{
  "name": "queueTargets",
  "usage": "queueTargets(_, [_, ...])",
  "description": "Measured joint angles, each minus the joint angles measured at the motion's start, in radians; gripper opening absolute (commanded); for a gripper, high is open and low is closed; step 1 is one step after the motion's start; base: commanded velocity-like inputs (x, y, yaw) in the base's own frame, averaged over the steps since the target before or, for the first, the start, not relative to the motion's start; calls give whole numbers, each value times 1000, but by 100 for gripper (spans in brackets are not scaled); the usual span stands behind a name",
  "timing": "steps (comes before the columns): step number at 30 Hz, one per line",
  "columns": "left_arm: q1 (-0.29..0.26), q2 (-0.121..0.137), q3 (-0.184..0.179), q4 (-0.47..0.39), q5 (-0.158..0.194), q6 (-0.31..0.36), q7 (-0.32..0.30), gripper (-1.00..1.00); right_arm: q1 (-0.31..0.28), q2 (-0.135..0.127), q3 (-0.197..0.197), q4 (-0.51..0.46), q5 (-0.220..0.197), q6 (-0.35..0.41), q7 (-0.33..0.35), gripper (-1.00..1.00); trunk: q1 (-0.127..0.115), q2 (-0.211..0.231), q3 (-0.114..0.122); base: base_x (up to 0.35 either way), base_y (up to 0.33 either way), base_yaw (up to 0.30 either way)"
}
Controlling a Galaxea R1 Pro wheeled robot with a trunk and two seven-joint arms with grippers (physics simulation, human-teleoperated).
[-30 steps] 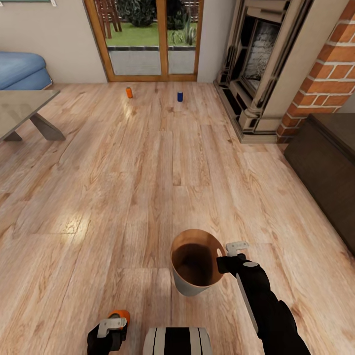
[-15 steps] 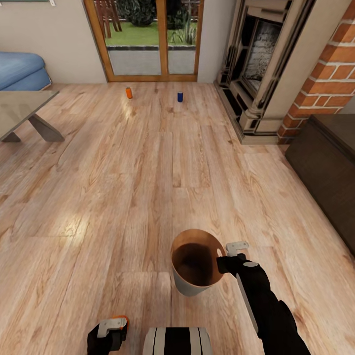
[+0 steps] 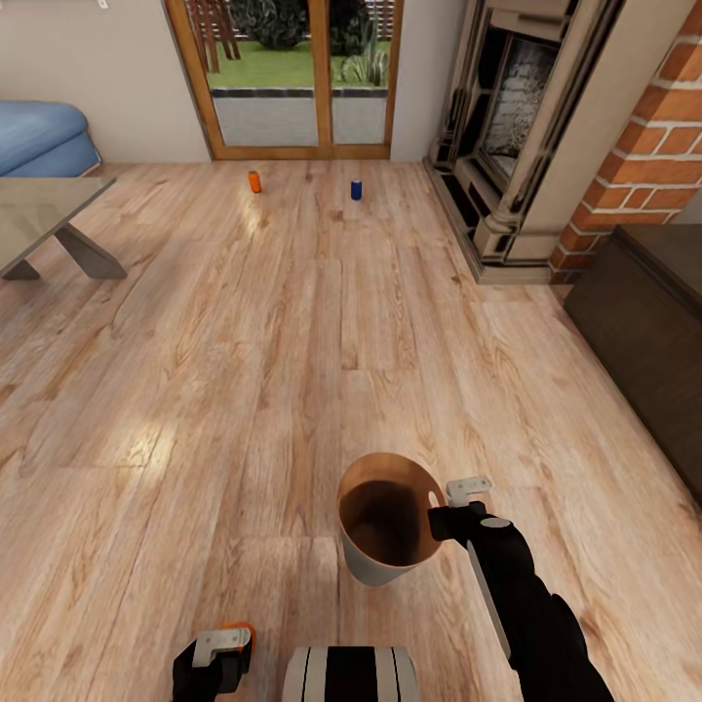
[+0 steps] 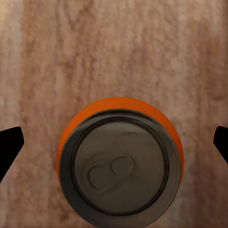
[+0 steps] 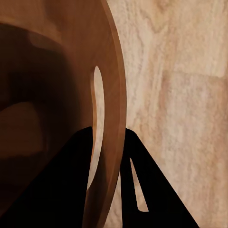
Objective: Put the three can of soda from the living room inside the tash can in the kitchen.
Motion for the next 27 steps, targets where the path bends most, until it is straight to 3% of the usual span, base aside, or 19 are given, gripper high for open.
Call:
queueTargets(23, [-1, 0, 0, 9, -1, 0, 0, 100, 0, 0, 0, 3, 1, 0, 0, -100, 0, 0, -8, 0, 0, 0])
queueTargets(24, [-1, 0, 0, 9, 0, 0, 0, -100, 0, 0, 0, 4, 1, 0, 1, -100, 0, 0, -8, 0, 0, 0])
queueTargets(27, [0, 1, 0, 8, 1, -1, 1, -100, 0, 0, 0, 5, 0, -1, 1, -100, 0, 0, -8, 0, 0, 0])
